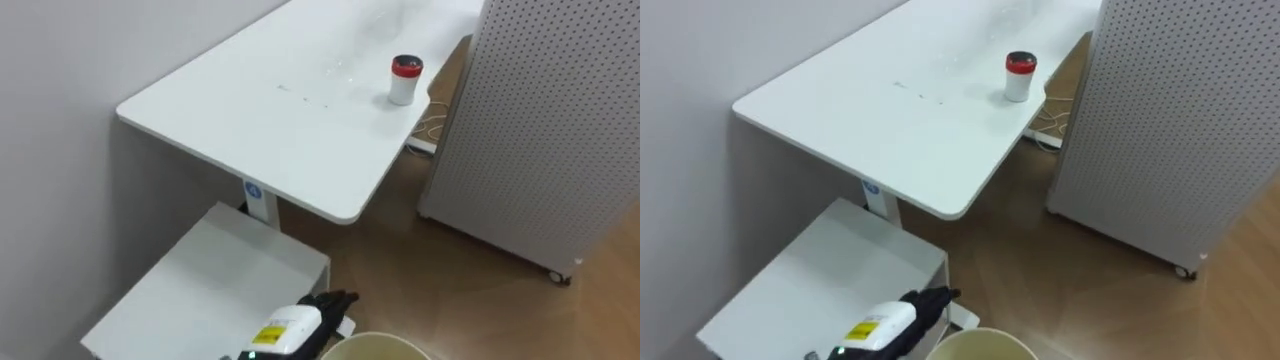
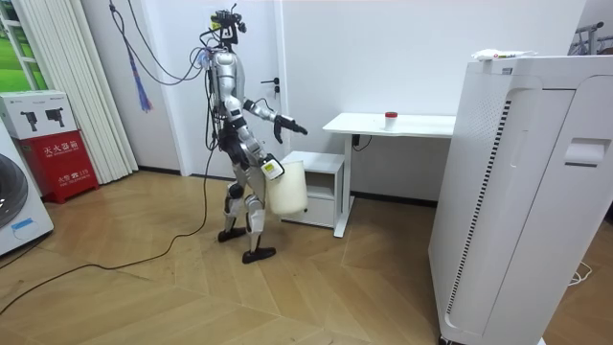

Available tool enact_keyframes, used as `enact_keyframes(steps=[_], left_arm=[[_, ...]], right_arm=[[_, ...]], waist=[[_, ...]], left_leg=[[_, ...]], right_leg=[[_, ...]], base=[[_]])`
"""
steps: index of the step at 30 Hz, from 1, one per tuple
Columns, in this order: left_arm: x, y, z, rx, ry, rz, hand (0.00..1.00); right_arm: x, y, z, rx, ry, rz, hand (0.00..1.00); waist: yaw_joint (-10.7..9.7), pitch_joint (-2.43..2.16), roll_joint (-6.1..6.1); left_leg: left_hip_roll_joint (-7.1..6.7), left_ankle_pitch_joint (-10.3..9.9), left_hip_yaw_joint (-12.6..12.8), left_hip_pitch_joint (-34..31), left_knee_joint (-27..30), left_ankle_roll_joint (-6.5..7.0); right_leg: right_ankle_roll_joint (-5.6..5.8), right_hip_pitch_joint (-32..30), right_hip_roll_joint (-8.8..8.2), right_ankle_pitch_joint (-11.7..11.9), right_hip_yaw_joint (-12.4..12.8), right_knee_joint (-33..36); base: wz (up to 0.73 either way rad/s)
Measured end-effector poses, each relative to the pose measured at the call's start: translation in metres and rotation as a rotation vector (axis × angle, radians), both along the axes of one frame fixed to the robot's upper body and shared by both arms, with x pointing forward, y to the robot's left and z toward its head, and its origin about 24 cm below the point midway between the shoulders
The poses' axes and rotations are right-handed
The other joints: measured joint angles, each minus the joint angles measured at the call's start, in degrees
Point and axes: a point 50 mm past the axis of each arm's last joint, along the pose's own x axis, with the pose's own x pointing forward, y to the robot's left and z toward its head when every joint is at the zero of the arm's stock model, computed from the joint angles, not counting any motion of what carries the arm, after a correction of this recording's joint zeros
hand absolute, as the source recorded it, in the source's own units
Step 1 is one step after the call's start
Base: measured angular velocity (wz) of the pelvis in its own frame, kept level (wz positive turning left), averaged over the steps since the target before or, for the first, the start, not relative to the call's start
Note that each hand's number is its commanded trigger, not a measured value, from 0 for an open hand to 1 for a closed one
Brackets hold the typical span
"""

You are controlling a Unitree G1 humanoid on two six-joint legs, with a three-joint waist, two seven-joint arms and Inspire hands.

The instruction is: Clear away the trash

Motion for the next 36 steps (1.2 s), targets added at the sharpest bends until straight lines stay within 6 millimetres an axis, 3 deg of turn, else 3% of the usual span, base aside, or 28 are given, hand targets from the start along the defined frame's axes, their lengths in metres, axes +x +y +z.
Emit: enact_keyframes(steps=[2, 6, 8, 9, 11, 13, 16, 19, 22, 25, 28, 31, 35, 36], left_arm=[[0.0, 0.006, 0.006, -0.024, -0.026, 0.031, 0.0], [0.004, 0.02, 0.026, -0.094, -0.116, 0.117, 0.0], [0.003, 0.031, 0.034, -0.13, -0.173, 0.188, 0.0], [0.003, 0.037, 0.038, -0.148, -0.208, 0.227, 0.0], [0.004, 0.042, 0.043, -0.171, -0.25, 0.267, 0.0], [0.005, 0.042, 0.049, -0.215, -0.287, 0.287, 0.0], [0.005, 0.041, 0.052, -0.243, -0.314, 0.291, 0.0], [0.005, 0.043, 0.054, -0.27, -0.332, 0.318, 0.0], [0.006, 0.045, 0.057, -0.332, -0.346, 0.359, 0.0], [0.006, 0.048, 0.061, -0.374, -0.357, 0.388, 0.0], [0.007, 0.049, 0.063, -0.377, -0.367, 0.39, 0.0], [0.007, 0.049, 0.066, -0.382, -0.382, 0.389, 0.0], [0.007, 0.048, 0.066, -0.401, -0.375, 0.397, 0.0], [0.007, 0.047, 0.066, -0.406, -0.374, 0.398, 0.0]], right_arm=[[-0.002, 0.0, -0.001, 0.002, 0.003, -0.004, 1.0], [-0.012, -0.001, -0.004, 0.005, 0.026, -0.017, 1.0], [-0.016, 0.001, -0.006, 0.013, 0.036, -0.014, 1.0], [-0.019, 0.002, -0.007, 0.019, 0.043, -0.014, 1.0], [-0.022, 0.003, -0.009, 0.027, 0.058, -0.014, 1.0], [-0.028, 0.007, -0.012, 0.044, 0.081, -0.027, 1.0], [-0.031, 0.009, -0.013, 0.055, 0.088, -0.034, 1.0], [-0.029, 0.01, -0.013, 0.059, 0.082, -0.034, 1.0], [-0.028, 0.006, -0.012, 0.051, 0.076, -0.053, 1.0], [-0.027, 0.006, -0.012, 0.047, 0.077, -0.048, 1.0], [-0.028, 0.006, -0.012, 0.048, 0.079, -0.051, 1.0], [-0.028, 0.006, -0.012, 0.059, 0.072, -0.068, 1.0], [-0.037, 0.006, -0.014, 0.061, 0.095, -0.075, 1.0], [-0.041, 0.005, -0.015, 0.06, 0.103, -0.081, 1.0]], waist=[[0.4, -0.08, -0.1], [3.8, -0.17, -0.48], [5.0, -0.19, -0.72], [5.6, -0.23, -0.84], [6.0, -0.34, -1.01], [5.4, -0.66, -1.53], [5.3, -0.63, -2.15], [5.8, -0.42, -2.14], [5.7, 0.27, -1.08], [5.5, 0.21, -0.42], [5.1, 0.12, -0.69], [4.4, -0.06, -1.24], [4.3, -0.01, -1.87], [4.3, 0.05, -1.82]], left_leg=[[-0.56, 0.0, 0.3, 0.7, -0.7, 0.05], [-0.88, -0.1, 4.6, 2.0, -0.8, 0.23], [-0.85, -0.1, 6.5, 3.1, -0.8, 0.26], [-0.84, -0.2, 7.3, 3.9, -1.0, 0.29], [-0.8, -0.3, 8.0, 5.2, -1.8, 0.47], [-0.85, -0.5, 8.5, 5.9, -3.1, 0.93], [-0.85, -0.6, 10.3, 6.2, -4.0, 1.0], [-0.2, -0.9, 12.0, 6.8, -5.1, 1.43], [0.56, -1.5, 14.0, 7.7, -5.4, 0.9], [0.53, -1.5, 13.1, 7.6, -4.9, 0.35], [0.77, -1.5, 11.8, 7.5, -4.3, 0.22], [1.34, -1.4, 13.1, 7.9, -2.6, 0.17], [3.45, -1.5, 13.9, 7.5, 6.5, 0.06], [4.8, -1.5, 13.1, 5.9, 13.1, 0.05]], right_leg=[[0.51, 0.1, -0.06, 0.5, 0.9, -0.5], [0.87, 0.0, 0.04, 3.0, 0.7, -2.2], [0.09, 0.0, -0.18, 4.5, -3.1, -3.0], [-0.65, 0.2, -0.44, 5.4, -6.3, -3.5], [-1.29, 0.9, -0.48, 6.5, -8.9, -4.7], [-1.25, 1.0, -0.12, 7.4, -8.9, -5.8], [-1.27, 1.0, 0.1, 8.8, -9.0, -7.0], [-2.17, 1.1, 0.2, 10.3, -12.6, -7.9], [-4.36, 1.0, 0.14, 7.6, -18.4, -4.3], [-4.86, 0.8, 1.01, 7.3, -18.2, -4.8], [-5.2, 0.8, 1.35, 7.0, -18.1, -4.9], [-5.54, 1.2, 1.56, 6.4, -18.3, -4.8], [-7.28, 3.8, 1.56, 4.0, -20.2, -4.5], [-7.81, 4.6, 1.69, 3.0, -20.0, -4.0]], base=[[-0.32], [-0.62], [-0.94], [-0.76], [-0.65], [-0.27], [-0.21], [-0.28], [-0.12], [-0.16], [-0.08], [-0.21], [-0.35], [-0.42]])
